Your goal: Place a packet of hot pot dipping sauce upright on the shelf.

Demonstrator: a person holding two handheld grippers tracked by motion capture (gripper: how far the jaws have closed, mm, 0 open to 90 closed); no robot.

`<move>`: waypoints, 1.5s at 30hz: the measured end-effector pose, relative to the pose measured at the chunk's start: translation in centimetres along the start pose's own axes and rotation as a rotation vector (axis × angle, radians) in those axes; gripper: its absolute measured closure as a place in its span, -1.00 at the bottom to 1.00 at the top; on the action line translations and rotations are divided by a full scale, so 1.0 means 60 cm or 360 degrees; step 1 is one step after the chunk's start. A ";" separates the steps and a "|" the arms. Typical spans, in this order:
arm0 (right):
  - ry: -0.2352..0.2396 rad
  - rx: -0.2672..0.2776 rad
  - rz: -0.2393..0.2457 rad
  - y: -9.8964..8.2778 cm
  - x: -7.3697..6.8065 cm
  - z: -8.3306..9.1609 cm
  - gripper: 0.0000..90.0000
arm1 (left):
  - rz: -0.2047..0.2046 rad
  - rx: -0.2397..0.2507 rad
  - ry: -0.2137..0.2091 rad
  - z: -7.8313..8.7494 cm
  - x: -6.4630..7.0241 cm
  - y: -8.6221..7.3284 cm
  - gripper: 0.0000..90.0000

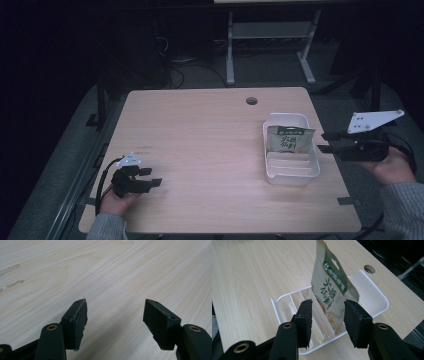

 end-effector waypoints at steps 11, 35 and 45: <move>0.0040 0.0017 -0.0045 -0.032 -0.025 -0.024 0.21 | -0.0009 -0.0008 0.0005 0.000 0.000 -0.001 -0.23; 0.0161 0.0006 -0.0123 -0.076 -0.075 -0.097 0.12 | -0.0012 -0.0003 0.0011 0.002 0.000 -0.002 -0.24; 0.0187 0.0031 -0.0107 -0.085 -0.114 -0.125 0.00 | -0.0012 -0.0002 0.0003 0.001 0.002 -0.002 -0.24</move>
Point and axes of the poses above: each handheld gripper's, and its own axes: z roughly backward along the jaws, y roughly out of its top, x roughly to its right, the point moved 8 cm from there along -z, roughly forward along the jaws, and after that the axes turned 10 degrees about y, right-handed, at the moved point
